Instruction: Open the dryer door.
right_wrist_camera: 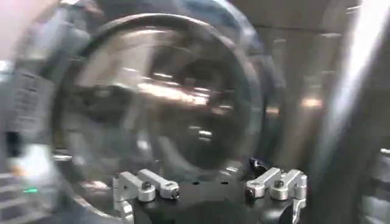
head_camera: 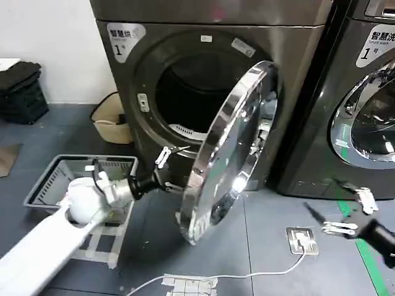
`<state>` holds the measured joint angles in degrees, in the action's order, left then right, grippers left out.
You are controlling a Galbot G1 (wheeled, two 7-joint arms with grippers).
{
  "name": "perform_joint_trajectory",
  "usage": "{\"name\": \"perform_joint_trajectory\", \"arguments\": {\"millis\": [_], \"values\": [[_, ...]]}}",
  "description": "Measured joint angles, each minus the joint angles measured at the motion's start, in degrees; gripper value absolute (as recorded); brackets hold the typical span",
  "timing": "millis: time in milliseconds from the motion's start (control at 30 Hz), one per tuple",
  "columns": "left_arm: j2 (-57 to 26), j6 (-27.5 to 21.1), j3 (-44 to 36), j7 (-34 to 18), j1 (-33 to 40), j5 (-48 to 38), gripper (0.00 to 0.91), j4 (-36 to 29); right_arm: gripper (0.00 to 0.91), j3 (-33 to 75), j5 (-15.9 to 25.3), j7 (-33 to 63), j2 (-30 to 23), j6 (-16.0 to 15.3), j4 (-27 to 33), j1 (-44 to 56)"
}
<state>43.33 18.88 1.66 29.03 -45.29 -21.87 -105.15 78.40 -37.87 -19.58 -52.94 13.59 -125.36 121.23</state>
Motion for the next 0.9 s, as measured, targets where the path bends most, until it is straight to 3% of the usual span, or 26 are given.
{"name": "perform_joint_trajectory", "arguments": {"millis": [233,500,667,900], "values": [[2.6,0.2,-5.0,-0.2,3.9,0.3,0.907,1.3,0.907,5.2,2.8,5.3,-9.5,-0.5,3.2,0.8],[5.9,0.5,-9.9,-1.6,7.8,0.9,0.907,3.2,0.907,10.7,4.7,7.4,-19.5,-4.0,6.7,-1.3],[7.8,0.7,-12.6,-2.8,10.0,1.6,0.907,4.5,0.907,14.0,5.1,8.4,-24.0,-4.1,9.0,-1.9],[11.4,1.3,-15.7,-4.6,12.7,3.5,0.907,6.9,0.907,19.5,6.7,12.7,-27.8,-7.7,13.6,-3.5]]}}
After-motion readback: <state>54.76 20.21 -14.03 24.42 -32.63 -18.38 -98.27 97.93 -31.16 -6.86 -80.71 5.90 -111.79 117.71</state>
